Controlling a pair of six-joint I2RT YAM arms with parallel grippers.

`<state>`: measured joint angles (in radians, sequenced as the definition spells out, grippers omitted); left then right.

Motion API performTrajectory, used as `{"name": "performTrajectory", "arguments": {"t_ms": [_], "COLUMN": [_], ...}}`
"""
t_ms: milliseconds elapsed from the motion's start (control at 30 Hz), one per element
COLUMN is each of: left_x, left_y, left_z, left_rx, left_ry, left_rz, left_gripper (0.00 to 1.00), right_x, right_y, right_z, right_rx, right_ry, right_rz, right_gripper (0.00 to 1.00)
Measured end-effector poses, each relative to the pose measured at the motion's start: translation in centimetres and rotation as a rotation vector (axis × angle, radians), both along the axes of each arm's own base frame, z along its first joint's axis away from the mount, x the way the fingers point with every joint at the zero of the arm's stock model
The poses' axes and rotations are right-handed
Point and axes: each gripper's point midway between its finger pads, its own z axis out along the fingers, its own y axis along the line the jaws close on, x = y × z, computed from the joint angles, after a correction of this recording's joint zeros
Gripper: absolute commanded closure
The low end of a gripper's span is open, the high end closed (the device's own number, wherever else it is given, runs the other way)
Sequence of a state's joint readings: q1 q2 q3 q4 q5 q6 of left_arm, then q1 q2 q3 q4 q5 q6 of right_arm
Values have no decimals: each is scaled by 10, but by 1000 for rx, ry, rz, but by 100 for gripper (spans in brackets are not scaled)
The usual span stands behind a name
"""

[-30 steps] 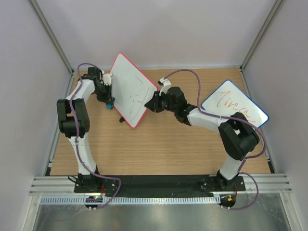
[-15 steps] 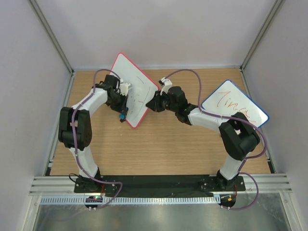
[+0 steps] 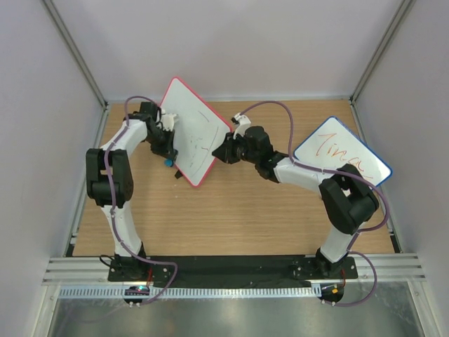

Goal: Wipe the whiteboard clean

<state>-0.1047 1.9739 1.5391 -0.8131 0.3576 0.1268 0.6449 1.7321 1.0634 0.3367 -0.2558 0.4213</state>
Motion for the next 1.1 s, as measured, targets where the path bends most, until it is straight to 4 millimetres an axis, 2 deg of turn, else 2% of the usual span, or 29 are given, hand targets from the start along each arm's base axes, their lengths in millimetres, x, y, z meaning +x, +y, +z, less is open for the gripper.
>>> {"name": "performTrajectory", "arguments": {"t_ms": [133,200,300,533,700,867,967,1100], "left_x": [39,55,69,85,115,135,138,134], "left_y": [38,50,55,57,73,95,102,96], "left_z": [-1,1,7,15,32,39,38,27], "left_rx": [48,69,71,63,62,29,37,35], "left_ry": [-67,-104,-148,-208,-291,-359,-366,-348], "left_rz": [84,108,117,150,213,301,317,304], "left_gripper": [100,100,100,100,100,100,100,100], "right_x": [-1,-2,-2,-2,-2,-2,-2,-2], "right_y": [2,3,3,3,3,4,4,4], "right_z": [1,1,1,1,1,2,2,2], "right_rx": [1,1,1,1,0,-3,-5,-3], "right_ry": [-8,-9,-10,-9,-11,-20,-25,-26], "right_rz": [7,9,10,9,11,19,22,23], "right_gripper": [99,99,99,99,99,99,99,99]}}
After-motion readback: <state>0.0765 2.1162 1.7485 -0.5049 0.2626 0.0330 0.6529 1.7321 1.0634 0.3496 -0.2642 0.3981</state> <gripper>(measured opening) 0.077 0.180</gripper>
